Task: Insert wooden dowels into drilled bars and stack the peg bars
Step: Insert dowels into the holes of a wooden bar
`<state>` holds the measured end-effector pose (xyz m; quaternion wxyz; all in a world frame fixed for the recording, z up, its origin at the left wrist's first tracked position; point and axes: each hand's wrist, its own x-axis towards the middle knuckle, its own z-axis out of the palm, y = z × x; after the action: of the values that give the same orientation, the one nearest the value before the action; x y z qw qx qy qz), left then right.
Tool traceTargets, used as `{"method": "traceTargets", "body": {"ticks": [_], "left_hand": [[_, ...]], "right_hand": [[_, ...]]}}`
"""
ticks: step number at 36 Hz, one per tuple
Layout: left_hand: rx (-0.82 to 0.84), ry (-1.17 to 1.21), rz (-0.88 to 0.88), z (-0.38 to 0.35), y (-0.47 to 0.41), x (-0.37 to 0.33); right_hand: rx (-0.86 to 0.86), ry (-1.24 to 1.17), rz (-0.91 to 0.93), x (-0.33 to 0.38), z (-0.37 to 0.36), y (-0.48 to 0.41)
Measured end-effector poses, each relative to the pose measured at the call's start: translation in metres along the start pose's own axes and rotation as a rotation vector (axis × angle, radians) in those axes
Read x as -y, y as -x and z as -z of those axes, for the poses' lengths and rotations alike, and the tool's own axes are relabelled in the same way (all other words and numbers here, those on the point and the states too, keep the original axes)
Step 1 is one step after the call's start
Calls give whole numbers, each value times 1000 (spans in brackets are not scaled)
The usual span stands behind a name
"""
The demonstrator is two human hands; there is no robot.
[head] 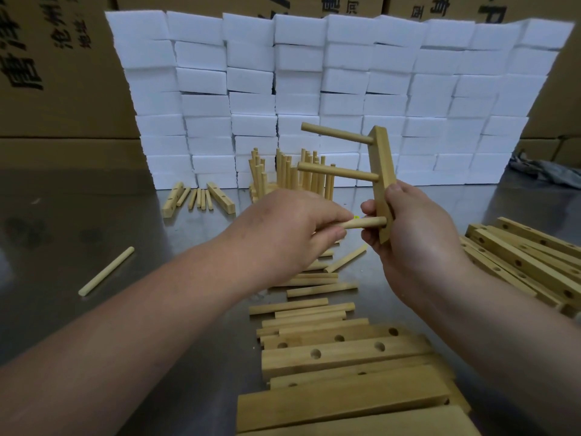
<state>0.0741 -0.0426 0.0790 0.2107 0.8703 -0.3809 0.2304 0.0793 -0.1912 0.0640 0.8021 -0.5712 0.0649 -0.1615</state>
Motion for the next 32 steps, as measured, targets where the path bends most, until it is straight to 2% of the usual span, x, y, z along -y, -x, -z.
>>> {"method": "traceTargets", "body": {"ticks": [4, 17, 22, 32], "left_hand": [[-25, -34, -58, 1, 1, -1], [25, -71, -92, 8, 0, -7], [33, 13, -35, 8, 0, -9], [140, 285, 271, 3, 0, -15]], "right_hand": [[36, -22, 37, 7, -1, 2], [101, 86, 164, 6, -4, 15], [104, 118, 224, 5, -3, 18], [81, 229, 283, -3, 1, 22]]}}
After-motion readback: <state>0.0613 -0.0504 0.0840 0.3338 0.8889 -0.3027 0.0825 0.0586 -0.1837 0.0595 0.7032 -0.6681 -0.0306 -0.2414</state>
